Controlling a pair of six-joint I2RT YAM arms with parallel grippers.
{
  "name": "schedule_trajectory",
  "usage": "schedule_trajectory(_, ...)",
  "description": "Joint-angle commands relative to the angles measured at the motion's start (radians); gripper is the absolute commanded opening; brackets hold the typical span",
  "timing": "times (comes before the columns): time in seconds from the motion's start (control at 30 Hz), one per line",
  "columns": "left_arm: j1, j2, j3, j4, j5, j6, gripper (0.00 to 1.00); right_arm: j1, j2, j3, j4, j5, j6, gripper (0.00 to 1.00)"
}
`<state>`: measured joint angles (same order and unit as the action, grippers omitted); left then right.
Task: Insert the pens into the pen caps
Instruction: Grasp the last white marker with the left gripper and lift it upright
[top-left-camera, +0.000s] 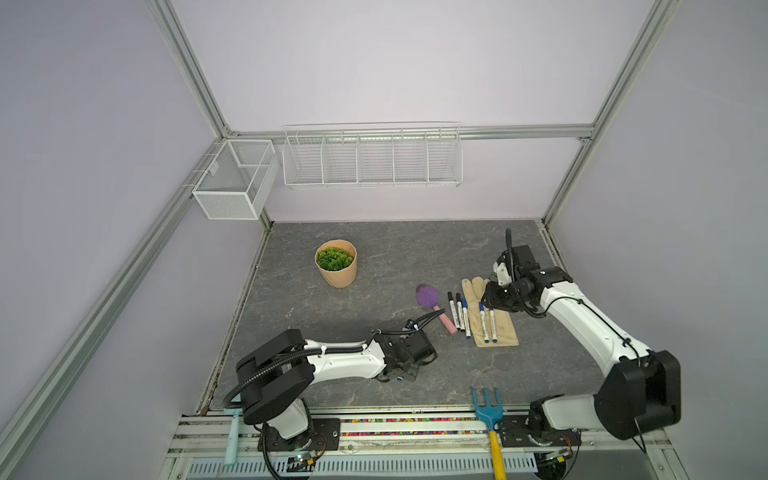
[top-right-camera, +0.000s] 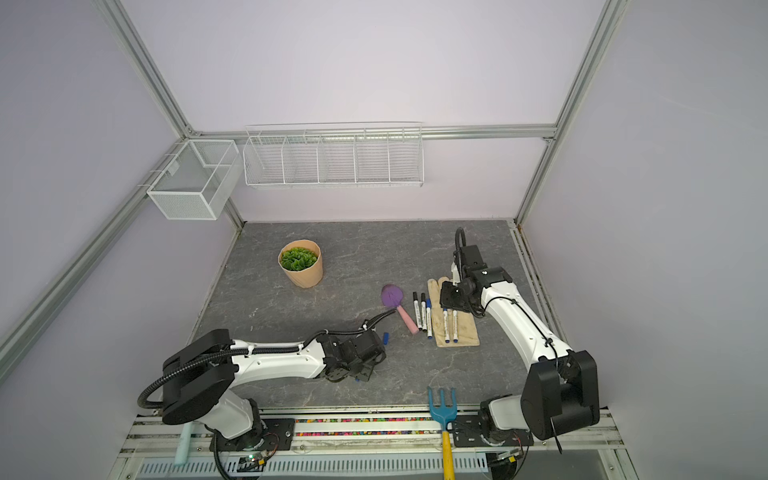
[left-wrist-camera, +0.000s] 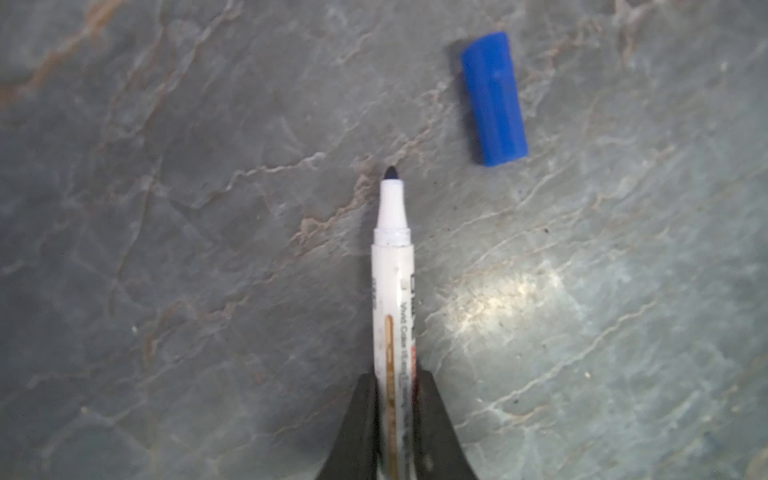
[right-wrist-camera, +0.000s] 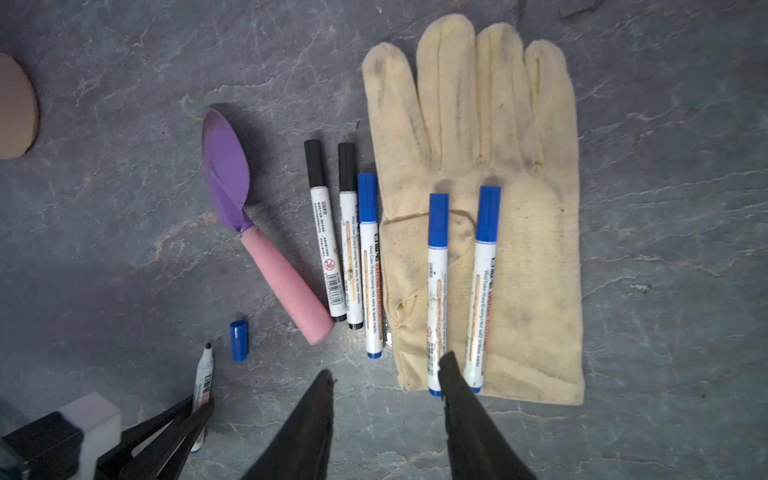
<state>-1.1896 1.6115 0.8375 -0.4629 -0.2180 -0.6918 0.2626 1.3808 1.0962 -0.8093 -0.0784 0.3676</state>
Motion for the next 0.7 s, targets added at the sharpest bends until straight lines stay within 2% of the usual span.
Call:
schedule_trajectory(0.0, -0.005, 0.047, -0.011, -0.068, 0.013, -0.028, 0.00, 0.048, -0.038, -0.025, 0.041, -0.055, 0.012, 0.45)
schedule_trajectory(0.13, -0.004, -0.066, -0.016, 0.030, -0.005, 0.035, 0.00, 0.176, -0.039, -0.030, 0.084, -0.104, -0.032, 0.46)
schedule_trajectory(0.4, -0.004, -0.344, -0.096, 0.320, -0.119, 0.127, 0.00, 0.336, 0.023, 0.009, 0.243, -0.440, -0.024, 0.49)
schedule_trajectory(0.5, -0.004, -0.393, -0.123, 0.399, -0.126, 0.138, 0.00, 0.368, 0.060, 0.054, 0.259, -0.474, -0.012, 0.50)
schedule_trajectory(0.67, -0.002, -0.417, -0.117, 0.400, -0.137, 0.144, 0.00, 0.391, 0.105, 0.101, 0.257, -0.483, -0.009, 0.47)
